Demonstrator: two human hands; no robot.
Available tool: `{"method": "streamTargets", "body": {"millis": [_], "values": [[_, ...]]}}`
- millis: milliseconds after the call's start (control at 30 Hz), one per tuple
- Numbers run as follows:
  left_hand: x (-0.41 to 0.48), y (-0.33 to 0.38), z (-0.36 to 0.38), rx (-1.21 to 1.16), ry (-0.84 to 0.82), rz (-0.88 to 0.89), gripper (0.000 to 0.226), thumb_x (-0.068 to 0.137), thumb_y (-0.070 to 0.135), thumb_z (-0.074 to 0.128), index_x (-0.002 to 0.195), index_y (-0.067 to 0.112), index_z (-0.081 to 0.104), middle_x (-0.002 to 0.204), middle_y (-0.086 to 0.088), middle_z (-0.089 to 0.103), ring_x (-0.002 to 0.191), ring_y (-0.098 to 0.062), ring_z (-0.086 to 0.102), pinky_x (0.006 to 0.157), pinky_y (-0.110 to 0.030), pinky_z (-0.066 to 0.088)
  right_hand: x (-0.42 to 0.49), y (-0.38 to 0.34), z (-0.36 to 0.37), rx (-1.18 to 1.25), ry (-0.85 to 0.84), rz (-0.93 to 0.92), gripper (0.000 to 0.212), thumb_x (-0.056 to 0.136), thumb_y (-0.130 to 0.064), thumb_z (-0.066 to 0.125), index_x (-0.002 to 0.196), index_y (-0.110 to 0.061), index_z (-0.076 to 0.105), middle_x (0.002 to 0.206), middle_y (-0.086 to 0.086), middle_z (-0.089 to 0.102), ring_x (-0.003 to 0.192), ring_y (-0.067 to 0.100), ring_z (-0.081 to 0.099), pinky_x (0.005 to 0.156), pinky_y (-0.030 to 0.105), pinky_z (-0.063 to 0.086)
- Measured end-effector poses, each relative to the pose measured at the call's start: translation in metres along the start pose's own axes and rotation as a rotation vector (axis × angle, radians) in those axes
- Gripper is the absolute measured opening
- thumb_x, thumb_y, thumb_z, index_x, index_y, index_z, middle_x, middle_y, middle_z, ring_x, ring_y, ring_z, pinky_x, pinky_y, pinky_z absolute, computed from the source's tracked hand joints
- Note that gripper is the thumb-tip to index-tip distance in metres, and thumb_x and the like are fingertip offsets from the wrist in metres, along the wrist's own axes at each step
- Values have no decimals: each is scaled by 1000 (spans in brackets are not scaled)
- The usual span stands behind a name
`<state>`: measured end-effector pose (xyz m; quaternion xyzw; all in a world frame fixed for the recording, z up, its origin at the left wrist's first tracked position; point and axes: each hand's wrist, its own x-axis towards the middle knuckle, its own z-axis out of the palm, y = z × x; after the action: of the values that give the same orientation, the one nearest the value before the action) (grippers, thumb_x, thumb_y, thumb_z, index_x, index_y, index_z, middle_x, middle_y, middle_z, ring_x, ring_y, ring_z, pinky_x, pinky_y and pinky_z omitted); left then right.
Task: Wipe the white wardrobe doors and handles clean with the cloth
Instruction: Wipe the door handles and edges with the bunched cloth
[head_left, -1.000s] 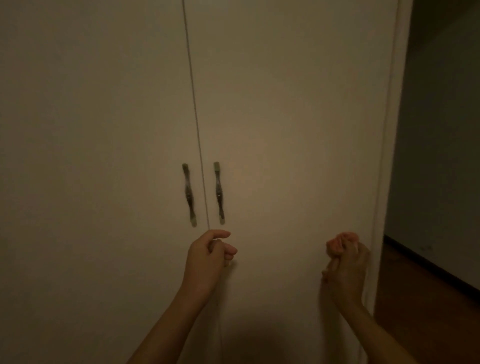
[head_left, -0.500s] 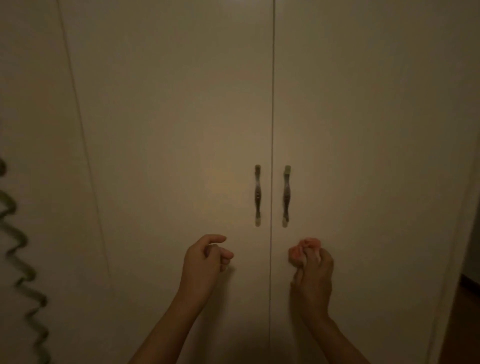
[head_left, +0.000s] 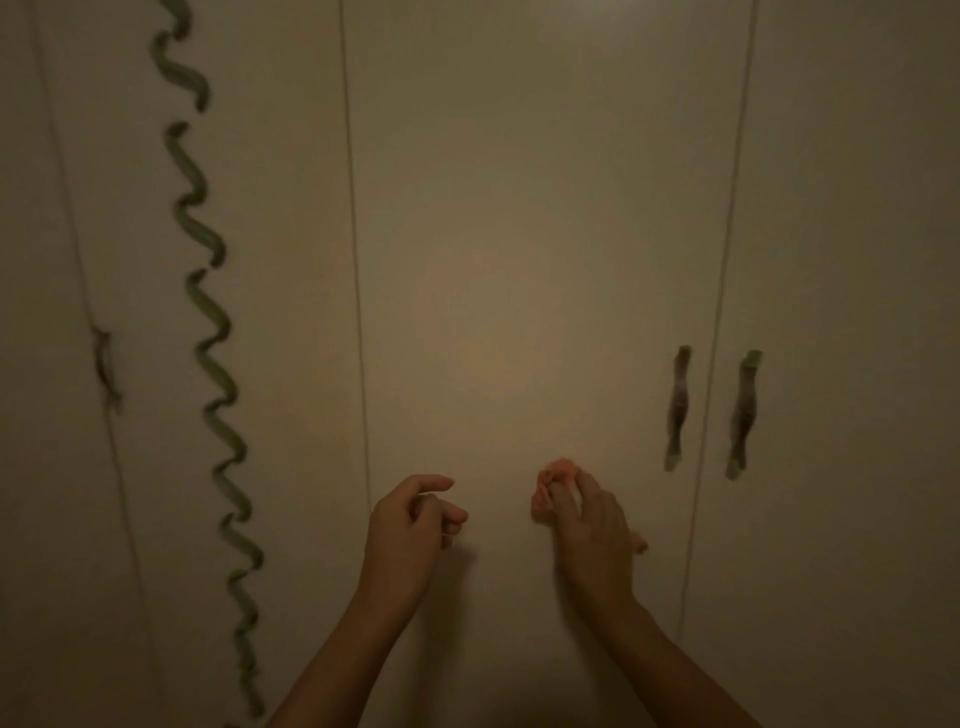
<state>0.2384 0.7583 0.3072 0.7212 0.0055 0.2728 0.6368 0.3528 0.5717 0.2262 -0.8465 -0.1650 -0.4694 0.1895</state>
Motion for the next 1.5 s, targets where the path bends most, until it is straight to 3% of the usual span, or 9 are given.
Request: {"method": "streamTargets", "body": {"millis": [100,333,467,633,800,1033,1200,1400,1500], "values": [[2,-3,-27,14,53,-1,34,92,-5,38,93,15,66,68,-6,71,63,-14,64,67,-39,56,12,-32,19,-143,11,-238,53,77,-10,58,128,-17,50,121,16,55,81,33,57,66,39,49],[6,-15,-69,52,118,-24,34,94,-4,38,91,16,65,69,-7,71,66,-18,66,67,-38,56,31,-80,66,-340,-134,-829,51,81,-18,61,130,-9,55,124,17,63,93,31,64,70,39,52],[14,-16,-83,65,144,-16,34,94,-2,39,90,19,66,69,-6,72,68,-19,66,67,-38,57,68,-102,57,-387,-120,-981,50,84,-14,39,128,-9,61,118,14,65,94,29,62,68,37,51],[23,-9,-91,54,161,0,34,93,-2,39,92,19,66,68,-5,72,70,-19,66,68,-37,57,145,-128,26,-366,-36,-1015,46,76,-15,67,121,-7,65,122,19,64,104,35,63,72,40,54],[30,-4,-95,40,175,12,35,93,-3,39,91,19,66,68,-4,72,68,-16,66,67,-36,57,236,-146,-17,-357,97,-875,48,72,-13,78,117,-7,63,119,20,60,101,36,55,74,43,50],[39,4,-103,44,188,38,34,93,-3,39,90,19,66,68,-4,72,68,-16,66,66,-36,57,317,-162,-64,-393,251,-673,26,90,-13,61,115,-6,58,125,20,55,102,38,54,76,46,48],[45,12,-104,59,193,76,34,93,-1,39,92,20,65,70,-6,72,72,-21,68,68,-38,58,296,-172,-48,-366,265,-638,27,84,-9,65,111,-5,62,119,19,59,97,37,57,71,42,46],[45,18,-99,32,188,86,35,94,-2,37,92,19,65,70,-5,72,69,-20,66,67,-37,57,198,-170,6,-342,43,-843,63,58,-22,89,116,-9,67,118,16,63,99,31,61,71,39,53],[43,17,-100,31,192,81,35,94,-2,37,92,19,65,68,-5,71,68,-19,65,66,-37,57,144,-161,33,-412,-64,-928,61,66,-28,81,123,-12,67,116,13,66,96,28,63,68,36,52]]}}
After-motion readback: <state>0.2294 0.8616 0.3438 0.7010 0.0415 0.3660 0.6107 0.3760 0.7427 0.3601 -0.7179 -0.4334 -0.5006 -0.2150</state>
